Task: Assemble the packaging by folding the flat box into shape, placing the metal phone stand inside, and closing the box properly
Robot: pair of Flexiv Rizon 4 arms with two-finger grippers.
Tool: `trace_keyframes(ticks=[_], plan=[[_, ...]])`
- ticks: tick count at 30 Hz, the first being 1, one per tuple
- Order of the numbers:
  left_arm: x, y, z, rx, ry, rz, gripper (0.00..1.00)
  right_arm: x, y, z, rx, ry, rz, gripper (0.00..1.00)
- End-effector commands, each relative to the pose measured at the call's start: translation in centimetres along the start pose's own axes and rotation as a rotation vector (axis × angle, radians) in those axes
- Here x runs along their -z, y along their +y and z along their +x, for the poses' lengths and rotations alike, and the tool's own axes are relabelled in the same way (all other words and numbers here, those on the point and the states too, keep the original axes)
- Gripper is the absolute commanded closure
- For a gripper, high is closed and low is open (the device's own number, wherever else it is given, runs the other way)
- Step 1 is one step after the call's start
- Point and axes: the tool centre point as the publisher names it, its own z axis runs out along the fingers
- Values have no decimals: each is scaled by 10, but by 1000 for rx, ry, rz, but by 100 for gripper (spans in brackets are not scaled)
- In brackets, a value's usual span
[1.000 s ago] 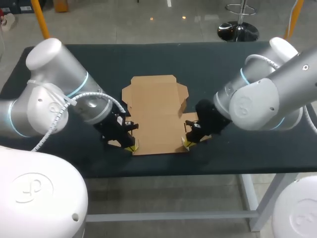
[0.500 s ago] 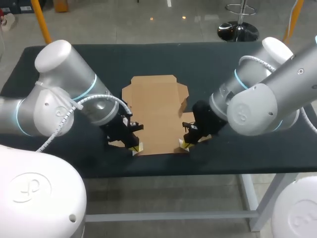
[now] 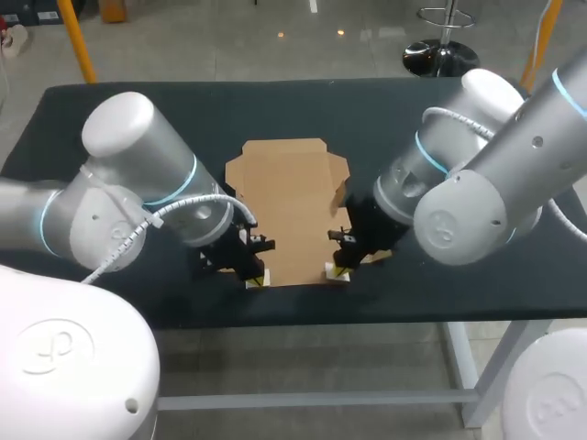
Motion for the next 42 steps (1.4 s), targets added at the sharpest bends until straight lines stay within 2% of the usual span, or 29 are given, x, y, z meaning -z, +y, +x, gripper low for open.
trace_keyframes(ticks=[1, 9, 16, 21, 27, 36, 42], plan=[[-10, 2, -1, 12, -20, 19, 100, -14, -1, 2, -2, -62, -5, 100], [-15, 0, -3, 32, -35, 14, 100, -17, -1, -3, -15, -73, 18, 100], [12, -1, 0, 30, -1, 67, 100, 17, -2, -6, -7, 1, -23, 100], [38, -6, -1, 30, 62, 99, 100, 39, -1, -12, 10, 85, -26, 100], [54, -14, 0, 42, 95, 121, 100, 59, 2, -22, 15, 148, -25, 100], [72, -19, -3, 32, 168, 115, 100, 82, 9, -31, 23, 224, -34, 100], [83, -26, -8, 22, 206, 99, 100, 93, 20, -38, 23, 268, -9, 100]])
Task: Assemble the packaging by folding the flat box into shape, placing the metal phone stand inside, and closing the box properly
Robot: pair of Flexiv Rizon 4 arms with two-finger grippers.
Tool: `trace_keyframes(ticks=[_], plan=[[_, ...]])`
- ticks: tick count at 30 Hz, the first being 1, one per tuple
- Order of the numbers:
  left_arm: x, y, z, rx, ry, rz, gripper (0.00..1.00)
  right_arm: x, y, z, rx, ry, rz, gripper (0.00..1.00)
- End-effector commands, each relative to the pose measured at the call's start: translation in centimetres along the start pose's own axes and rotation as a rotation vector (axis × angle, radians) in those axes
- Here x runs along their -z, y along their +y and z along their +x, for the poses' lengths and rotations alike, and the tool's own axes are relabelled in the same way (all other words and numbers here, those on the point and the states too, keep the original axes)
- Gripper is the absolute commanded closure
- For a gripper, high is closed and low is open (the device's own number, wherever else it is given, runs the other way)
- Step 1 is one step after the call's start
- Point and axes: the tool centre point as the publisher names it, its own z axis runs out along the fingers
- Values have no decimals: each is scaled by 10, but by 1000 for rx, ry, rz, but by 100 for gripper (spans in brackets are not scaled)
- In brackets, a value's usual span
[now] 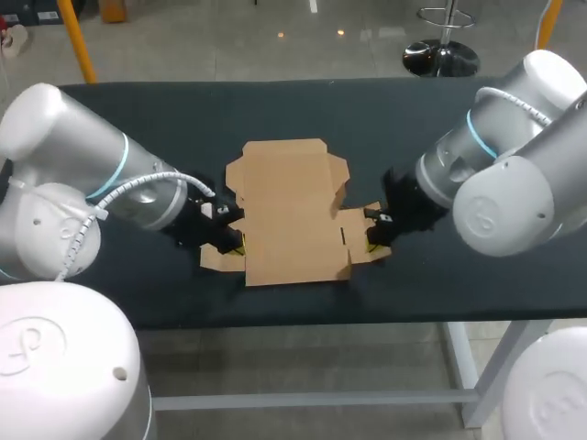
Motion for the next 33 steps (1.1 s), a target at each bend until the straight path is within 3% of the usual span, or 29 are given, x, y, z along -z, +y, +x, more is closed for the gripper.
trace_keyframes(ticks=[1, 3, 4, 5, 6, 7, 9, 16, 21, 33], plan=[[12, -5, -7, -4, 34, -17, 83, 24, 11, -7, 1, 277, 115, 92], [15, -9, -8, -2, 45, -20, 55, 27, 16, -9, 2, 292, 125, 85], [17, -11, -9, -2, 57, -21, 36, 29, 19, -10, 4, 299, 127, 77], [18, -14, -10, -2, 59, -21, 6, 31, 21, -11, 0, 299, 126, 69], [20, -16, -10, -1, 60, -19, 0, 32, 24, -12, -3, 301, 126, 59], [21, -18, -11, 0, 62, -18, 0, 34, 27, -13, -5, 306, 127, 51], [23, -23, -12, 0, 64, -18, 0, 36, 33, -15, -18, 304, 122, 0], [38, -49, -13, 0, 81, -17, 0, 49, 56, -21, -49, 341, 109, 0], [55, -69, -15, 48, 166, -65, 0, 59, 67, -21, -82, 362, 81, 0], [55, -69, -15, 48, 166, -65, 0, 59, 67, -21, -82, 362, 81, 0]])
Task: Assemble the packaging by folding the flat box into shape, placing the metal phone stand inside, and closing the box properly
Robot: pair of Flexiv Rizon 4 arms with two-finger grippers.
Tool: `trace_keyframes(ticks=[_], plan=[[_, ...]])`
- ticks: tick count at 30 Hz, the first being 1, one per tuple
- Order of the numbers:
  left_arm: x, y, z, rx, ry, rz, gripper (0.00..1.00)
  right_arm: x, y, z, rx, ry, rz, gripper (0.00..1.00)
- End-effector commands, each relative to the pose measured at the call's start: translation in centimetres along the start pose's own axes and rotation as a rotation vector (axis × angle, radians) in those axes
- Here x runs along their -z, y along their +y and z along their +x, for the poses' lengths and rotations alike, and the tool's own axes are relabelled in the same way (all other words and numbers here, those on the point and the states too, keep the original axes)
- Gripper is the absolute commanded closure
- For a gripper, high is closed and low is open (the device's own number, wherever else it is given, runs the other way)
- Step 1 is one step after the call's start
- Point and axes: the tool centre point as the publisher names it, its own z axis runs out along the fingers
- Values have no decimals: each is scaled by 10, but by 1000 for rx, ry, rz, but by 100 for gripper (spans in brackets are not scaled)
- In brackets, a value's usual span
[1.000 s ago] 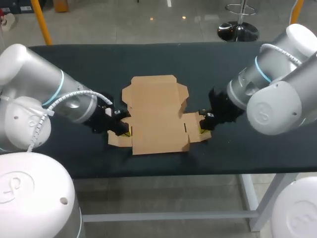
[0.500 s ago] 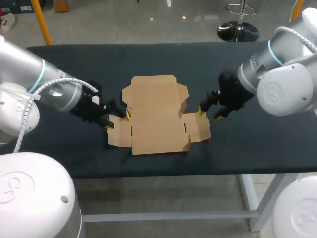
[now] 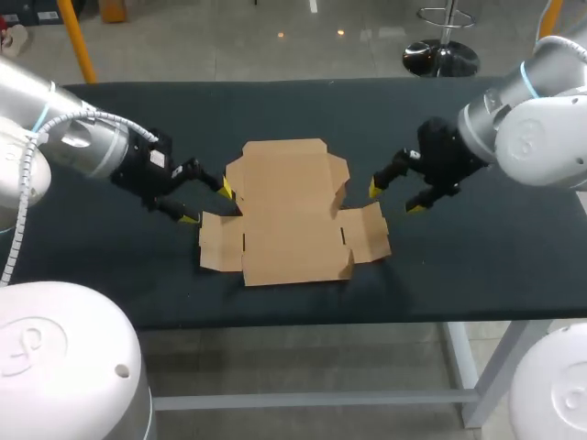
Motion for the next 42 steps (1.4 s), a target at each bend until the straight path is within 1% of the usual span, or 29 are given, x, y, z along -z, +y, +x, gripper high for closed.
trace_keyframes(ticks=[1, 7, 8, 9, 11, 12, 13, 14, 16, 17, 19, 21, 22, 24, 25, 30, 35, 42], plan=[[0, 0, 1, 0, -4, -1, 0, 4, 3, -2, 2, 233, 138, 0], [0, 0, 1, 0, -4, -1, 0, 4, 3, -2, 2, 233, 138, 0], [2, -3, -1, 6, 0, 6, 0, 4, 3, -2, 2, 233, 138, 0], [3, -6, -1, -2, 13, -16, 0, 4, 3, -2, 2, 233, 138, 0], [5, -11, -2, 0, 27, -20, 0, 6, 8, 1, 12, 244, 149, 0], [5, -14, -3, -10, 44, -41, 0, 7, 11, 2, 16, 250, 156, 0], [7, -17, -4, -15, 61, -43, 0, 7, 14, 4, 17, 250, 156, 0], [8, -22, -4, -15, 60, -46, 0, 7, 19, 5, 18, 252, 158, 0], [9, -30, -5, -28, 80, -58, 0, 6, 28, 6, 46, 294, 184, 0], [10, -35, -5, -29, 76, -58, 0, 4, 32, 7, 52, 294, 192, 0], [11, -45, -5, -31, 69, -55, 0, -2, 45, 6, 75, 329, 218, 0], [11, -56, -6, -28, 45, -47, 0, -7, 54, 4, 71, 341, 231, 0], [12, -62, -7, -27, 43, -41, 0, -10, 59, 2, 77, 376, 251, 0], [12, -74, -10, -27, 46, -46, 0, -16, 69, -2, 68, 377, 255, 0], [13, -80, -11, -24, 46, -45, 0, -18, 73, -3, 70, 397, 267, 0], [14, -105, -18, -16, 45, -48, 0, -34, 90, -8, 50, 392, 274, 0], [18, -120, -20, -17, 47, -46, 0, -44, 99, -10, 38, 408, 274, 0], [23, -132, -21, -11, 39, -37, 0, -58, 110, -16, 24, 407, 270, 0]])
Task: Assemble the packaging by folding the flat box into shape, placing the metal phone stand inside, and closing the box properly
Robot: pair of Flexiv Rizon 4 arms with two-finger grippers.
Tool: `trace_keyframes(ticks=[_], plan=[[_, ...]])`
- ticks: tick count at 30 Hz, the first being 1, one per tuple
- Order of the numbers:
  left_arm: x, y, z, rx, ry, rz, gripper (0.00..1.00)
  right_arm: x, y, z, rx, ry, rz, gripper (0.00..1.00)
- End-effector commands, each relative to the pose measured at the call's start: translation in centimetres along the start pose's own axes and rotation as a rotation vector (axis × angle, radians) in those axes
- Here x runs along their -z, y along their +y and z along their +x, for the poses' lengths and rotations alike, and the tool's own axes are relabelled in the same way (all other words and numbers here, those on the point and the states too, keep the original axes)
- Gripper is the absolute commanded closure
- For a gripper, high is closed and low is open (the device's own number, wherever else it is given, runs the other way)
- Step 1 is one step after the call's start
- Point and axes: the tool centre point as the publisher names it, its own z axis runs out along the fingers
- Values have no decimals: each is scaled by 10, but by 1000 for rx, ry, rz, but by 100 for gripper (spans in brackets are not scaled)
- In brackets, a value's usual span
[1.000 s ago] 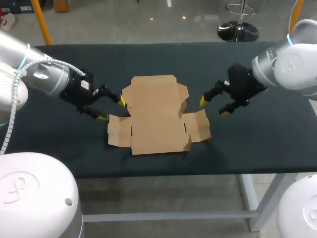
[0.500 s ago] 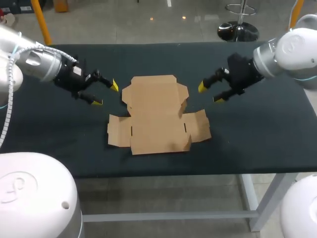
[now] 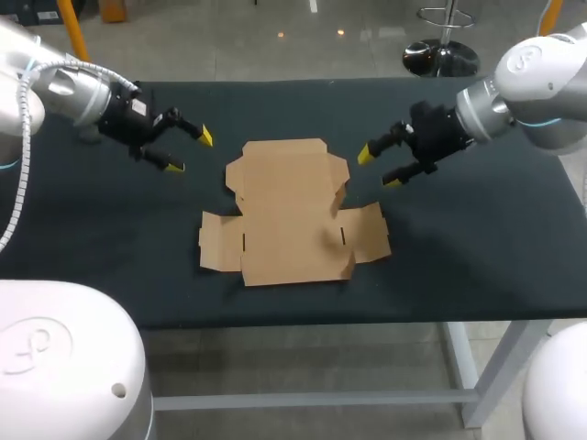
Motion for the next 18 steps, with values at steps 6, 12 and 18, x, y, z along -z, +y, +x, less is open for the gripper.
trace_keyframes(ticks=[6, 12, 18], plan=[[5, -15, -1, 2, -3, -52, 0, -21, 21, -16, 22, 108, 207, 6], [5, -21, -4, 5, -6, -62, 0, -33, 30, -25, 28, 105, 209, 17], [4, -22, -5, 0, -4, -76, 0, -41, 39, -29, 18, 83, 203, 42]])
